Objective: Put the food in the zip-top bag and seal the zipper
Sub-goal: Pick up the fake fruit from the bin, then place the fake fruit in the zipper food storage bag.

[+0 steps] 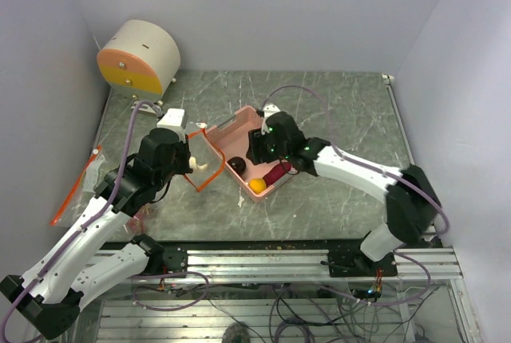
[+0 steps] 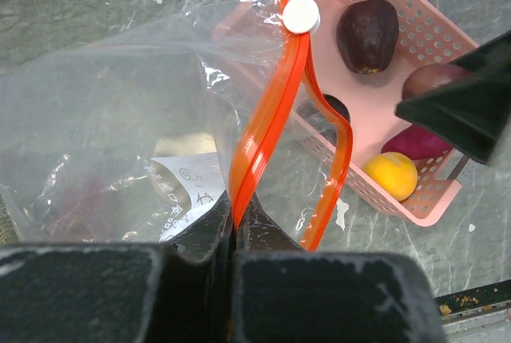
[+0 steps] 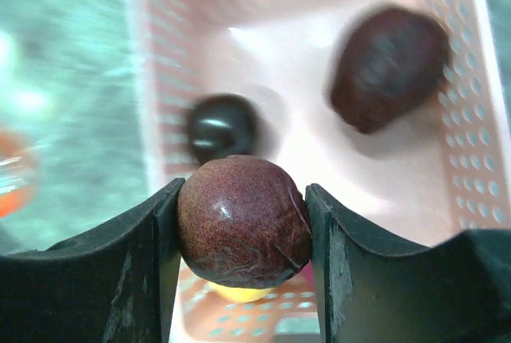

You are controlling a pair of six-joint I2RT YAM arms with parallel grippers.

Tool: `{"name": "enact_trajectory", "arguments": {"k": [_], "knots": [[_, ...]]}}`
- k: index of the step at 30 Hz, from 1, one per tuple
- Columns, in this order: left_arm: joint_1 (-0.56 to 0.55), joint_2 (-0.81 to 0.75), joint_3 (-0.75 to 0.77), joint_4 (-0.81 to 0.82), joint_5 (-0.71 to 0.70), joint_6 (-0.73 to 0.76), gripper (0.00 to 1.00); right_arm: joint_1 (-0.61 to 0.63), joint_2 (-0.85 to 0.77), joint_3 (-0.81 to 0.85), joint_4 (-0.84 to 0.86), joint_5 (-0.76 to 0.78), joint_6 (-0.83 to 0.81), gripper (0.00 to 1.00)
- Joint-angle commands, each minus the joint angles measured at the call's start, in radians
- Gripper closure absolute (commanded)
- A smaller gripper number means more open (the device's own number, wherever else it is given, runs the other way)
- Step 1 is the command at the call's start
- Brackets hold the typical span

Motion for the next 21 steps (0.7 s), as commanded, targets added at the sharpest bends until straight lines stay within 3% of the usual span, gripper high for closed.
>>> {"name": "enact_trajectory", "arguments": {"k": [1, 4, 11, 17, 21], "knots": [[0.002, -0.014, 0.003, 0.021, 0.004, 0.005, 0.93, 0.039, -0.176, -0.037, 0.147, -0.291, -0.02, 0.72], [0.002, -0.015, 0.004, 0.022, 0.007, 0.002, 0.93, 0.103, -0.218, -0.038, 0.235, -0.414, -0.024, 0.71], [0.002, -0.012, 0.011, 0.025, 0.022, -0.003, 0.93, 0.217, -0.094, 0.043, 0.301, -0.443, -0.025, 0.68], [0.002, -0.021, 0.014, 0.026, 0.043, -0.009, 0.93, 0.223, 0.032, 0.1, 0.407, -0.338, -0.004, 0.62], [0.002, -0.021, 0.019, 0.017, 0.046, -0.007, 0.93, 0.224, 0.102, 0.139, 0.443, -0.242, -0.004, 0.48]]}}
